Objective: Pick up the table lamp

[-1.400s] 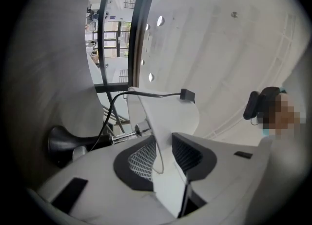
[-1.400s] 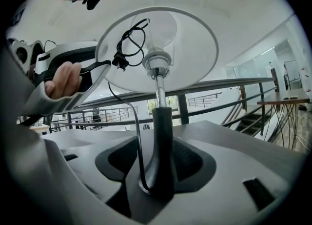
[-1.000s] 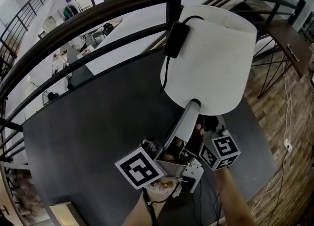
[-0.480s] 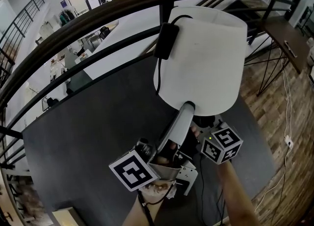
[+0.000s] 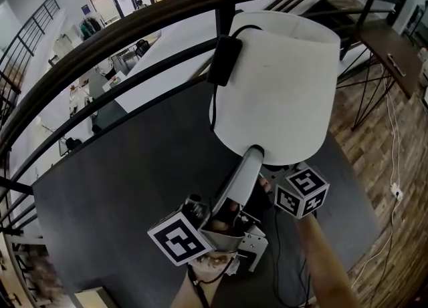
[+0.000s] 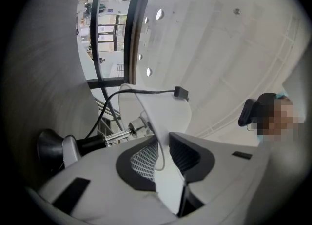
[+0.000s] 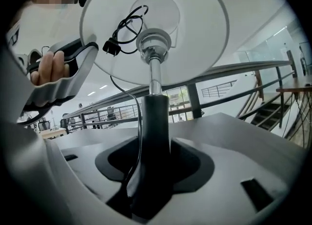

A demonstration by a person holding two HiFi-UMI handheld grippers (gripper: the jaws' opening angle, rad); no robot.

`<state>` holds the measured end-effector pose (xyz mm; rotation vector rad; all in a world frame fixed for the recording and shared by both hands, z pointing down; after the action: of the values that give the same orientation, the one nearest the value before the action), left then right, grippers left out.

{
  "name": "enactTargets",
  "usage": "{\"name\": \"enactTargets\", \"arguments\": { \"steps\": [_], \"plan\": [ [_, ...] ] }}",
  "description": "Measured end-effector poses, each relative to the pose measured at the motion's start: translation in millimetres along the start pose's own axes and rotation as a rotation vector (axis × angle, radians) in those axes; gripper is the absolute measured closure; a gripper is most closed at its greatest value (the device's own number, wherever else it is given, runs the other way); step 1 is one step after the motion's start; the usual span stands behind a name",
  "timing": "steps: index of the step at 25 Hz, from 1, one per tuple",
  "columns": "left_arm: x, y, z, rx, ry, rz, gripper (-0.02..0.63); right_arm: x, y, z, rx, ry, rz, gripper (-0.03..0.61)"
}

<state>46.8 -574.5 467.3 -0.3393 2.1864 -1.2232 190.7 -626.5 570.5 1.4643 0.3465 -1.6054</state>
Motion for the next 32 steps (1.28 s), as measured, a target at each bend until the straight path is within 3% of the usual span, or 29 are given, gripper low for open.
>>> {"name": "enactTargets", "arguments": {
  "steps": [12, 18, 32],
  "plan": [
    [-1, 0, 4, -0.024, 0.037, -0.034, 0.503, -1, -7, -5, -0.094, 0.067, -0.055, 0.356],
    [-2, 7, 4, -0.054, 0.047, -0.036, 0.505, 3, -10, -12, -0.099, 0.093, -0.05, 0.359],
    [7, 78, 6, -0.12, 0.035, 0.01, 0.513, 49, -52, -48, -0.087, 0.142, -0.063, 0.36]
  ]
}}
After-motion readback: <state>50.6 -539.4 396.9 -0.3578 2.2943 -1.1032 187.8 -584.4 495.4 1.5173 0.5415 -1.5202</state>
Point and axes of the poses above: the fingertips, and each gripper's own axes: z forward along the fingers, y to its right, x out of its top, the point moved 9 cm from there along -z, backward along the fingers, and after that the axes turned 8 degrees about z, right-handed, at the moved point
